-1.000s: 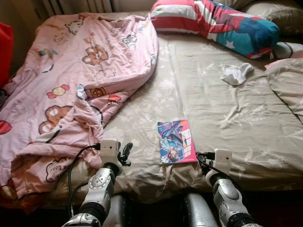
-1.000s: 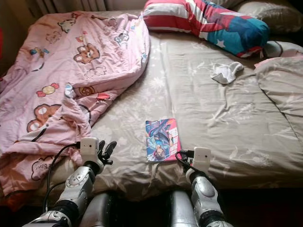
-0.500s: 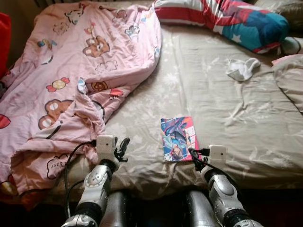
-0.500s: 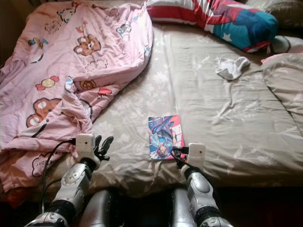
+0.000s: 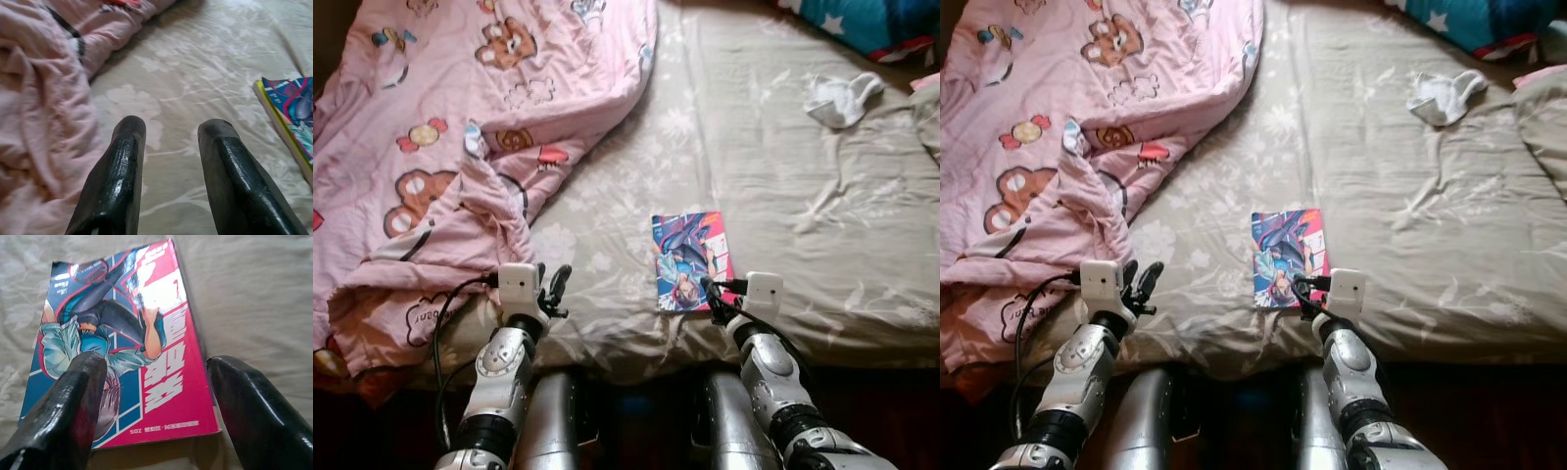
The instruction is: Clean up the room
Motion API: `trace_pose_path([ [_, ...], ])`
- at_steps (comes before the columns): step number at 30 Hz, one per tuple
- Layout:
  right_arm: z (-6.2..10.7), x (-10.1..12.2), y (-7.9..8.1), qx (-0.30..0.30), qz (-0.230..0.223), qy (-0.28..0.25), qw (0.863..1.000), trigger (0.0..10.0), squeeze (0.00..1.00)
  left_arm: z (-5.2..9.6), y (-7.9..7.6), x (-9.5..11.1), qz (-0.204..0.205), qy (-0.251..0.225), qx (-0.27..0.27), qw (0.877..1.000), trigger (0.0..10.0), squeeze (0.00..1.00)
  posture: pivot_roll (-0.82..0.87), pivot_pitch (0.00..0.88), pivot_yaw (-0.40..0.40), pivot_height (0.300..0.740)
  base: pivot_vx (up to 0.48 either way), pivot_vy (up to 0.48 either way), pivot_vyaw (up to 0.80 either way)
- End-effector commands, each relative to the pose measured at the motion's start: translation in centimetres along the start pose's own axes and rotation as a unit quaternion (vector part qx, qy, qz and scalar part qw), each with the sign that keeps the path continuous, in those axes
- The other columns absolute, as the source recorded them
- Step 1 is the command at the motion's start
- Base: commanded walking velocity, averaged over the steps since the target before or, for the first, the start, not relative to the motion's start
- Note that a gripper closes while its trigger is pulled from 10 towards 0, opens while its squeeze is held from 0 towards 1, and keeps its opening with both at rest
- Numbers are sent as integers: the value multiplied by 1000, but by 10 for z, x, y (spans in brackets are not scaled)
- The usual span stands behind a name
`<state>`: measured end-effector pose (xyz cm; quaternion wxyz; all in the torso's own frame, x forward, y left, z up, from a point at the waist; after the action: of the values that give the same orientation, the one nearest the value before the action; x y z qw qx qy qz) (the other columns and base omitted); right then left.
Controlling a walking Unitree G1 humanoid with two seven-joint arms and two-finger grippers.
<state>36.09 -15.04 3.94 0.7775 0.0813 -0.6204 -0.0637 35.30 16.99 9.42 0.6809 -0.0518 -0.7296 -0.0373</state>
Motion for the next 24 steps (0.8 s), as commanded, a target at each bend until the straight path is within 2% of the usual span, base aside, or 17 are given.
trace_pose_path([
  [1, 4, -12, -4, -8, -12, 26, 1000, 10000, 0, 11, 5, -10, 5, 20, 8, 1000, 10000, 0, 29, 435, 52, 619, 0, 0, 0],
  [8, 2, -7, -13, -33, -60, 20, 997, 10000, 0, 25, 12, -15, -6, 38, 16, 999, 10000, 0, 50, 467, 63, 619, 0, 0, 0],
  [13, 1, -4, -13, -37, -75, 6, 996, 10000, 0, 27, 14, -12, -9, 41, 15, 999, 10000, 0, 60, 473, 72, 619, 0, 0, 0],
  [18, 5, -14, -18, -51, -114, 23, 992, 10000, 0, 26, 16, -7, -17, 40, 15, 999, 10000, 0, 68, 472, 81, 619, 0, 0, 0],
  [20, 8, -20, -22, -63, -130, 31, 989, 10000, 0, 27, 21, -5, -19, 42, 22, 999, 10000, 0, 73, 475, 84, 619, 0, 0, 0],
  [24, 10, -24, -27, -72, -144, 36, 986, 10000, 0, 28, 25, -3, -24, 43, 24, 998, 10000, 0, 76, 481, 88, 619, 0, 0, 0],
])
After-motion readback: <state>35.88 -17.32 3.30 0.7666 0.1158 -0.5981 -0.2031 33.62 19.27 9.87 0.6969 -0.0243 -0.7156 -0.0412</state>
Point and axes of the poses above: a point about 5 cm out from each wrist's last joint towards the gripper, its own z axis pointing back from the gripper into the wrist, its own x axis along the axis of the wrist's last joint, y = z × x, the point moved 3 cm from there along -z, pointing out of the wrist towards the gripper, and after that the axes turned 3 degrees about -z, right-handed, at the moved point
